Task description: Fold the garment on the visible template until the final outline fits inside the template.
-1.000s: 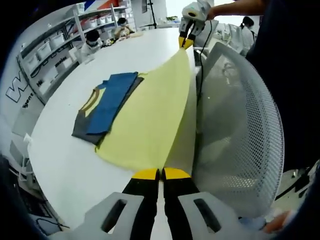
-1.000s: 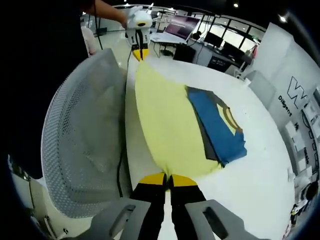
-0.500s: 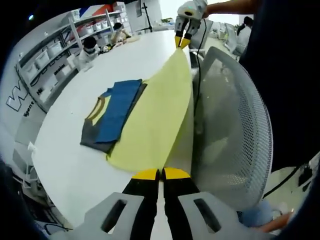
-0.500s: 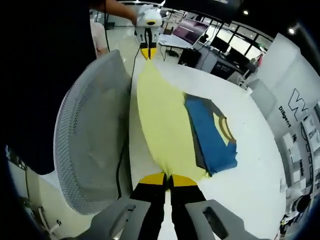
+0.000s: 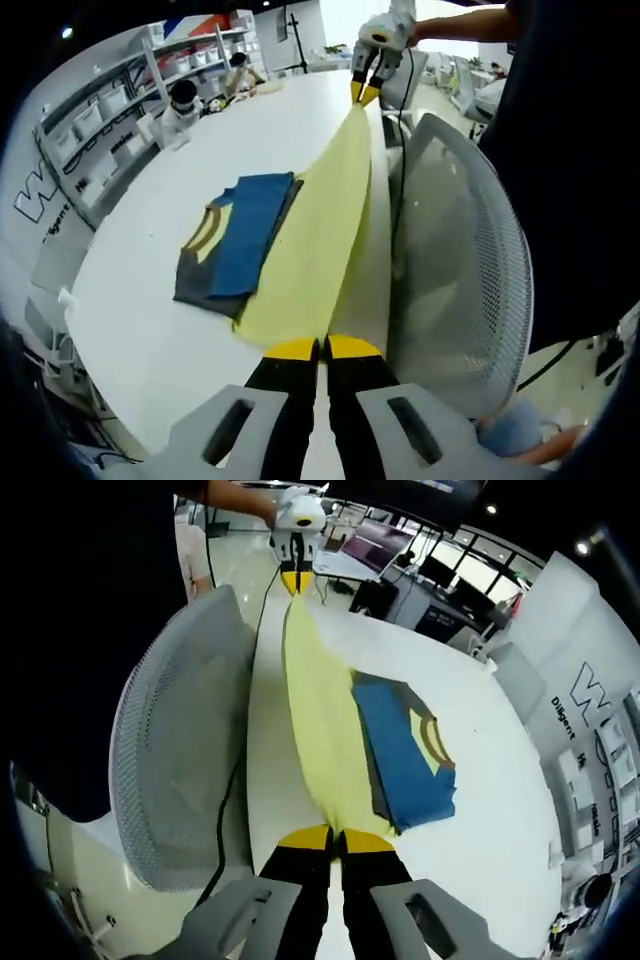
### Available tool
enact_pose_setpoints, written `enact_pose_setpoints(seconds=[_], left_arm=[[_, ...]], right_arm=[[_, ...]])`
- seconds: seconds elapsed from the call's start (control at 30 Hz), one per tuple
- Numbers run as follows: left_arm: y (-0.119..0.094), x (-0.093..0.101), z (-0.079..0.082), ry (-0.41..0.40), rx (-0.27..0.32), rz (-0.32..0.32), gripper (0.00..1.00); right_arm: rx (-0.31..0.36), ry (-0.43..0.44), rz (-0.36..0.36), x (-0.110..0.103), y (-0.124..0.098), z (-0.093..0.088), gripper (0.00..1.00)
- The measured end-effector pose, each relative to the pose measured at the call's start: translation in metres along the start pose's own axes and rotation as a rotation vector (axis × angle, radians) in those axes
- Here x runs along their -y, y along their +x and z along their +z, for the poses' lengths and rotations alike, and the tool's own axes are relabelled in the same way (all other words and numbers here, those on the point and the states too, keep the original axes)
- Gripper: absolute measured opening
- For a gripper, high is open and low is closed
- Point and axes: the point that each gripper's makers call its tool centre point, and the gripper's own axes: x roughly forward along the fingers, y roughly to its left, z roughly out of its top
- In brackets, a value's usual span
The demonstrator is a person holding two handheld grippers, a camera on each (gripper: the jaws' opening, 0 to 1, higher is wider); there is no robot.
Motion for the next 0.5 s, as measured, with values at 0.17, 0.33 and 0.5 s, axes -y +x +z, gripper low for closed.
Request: enact_pose_setpoints(seconds=[0.17,0.33,0.5], left_arm=[[-0.003,-0.011,0.005,-0.003,0.010,0.002,0.03],[-0.002,-0.019,0.008,0.001,0.009,0.010,0.03],[-0.001,-0.028,0.011,0.001,0.011,0.016,0.03]], right_arm=[[-0.001,-0.013,-0.004,0.008,-0.003,0.002,0.00],[-0.005,-0.036,-0.006,0.017,-0.003,0.005,0.00],[-0.012,-0.045,-0.009,0.028,-0.001,0.006,0.00]])
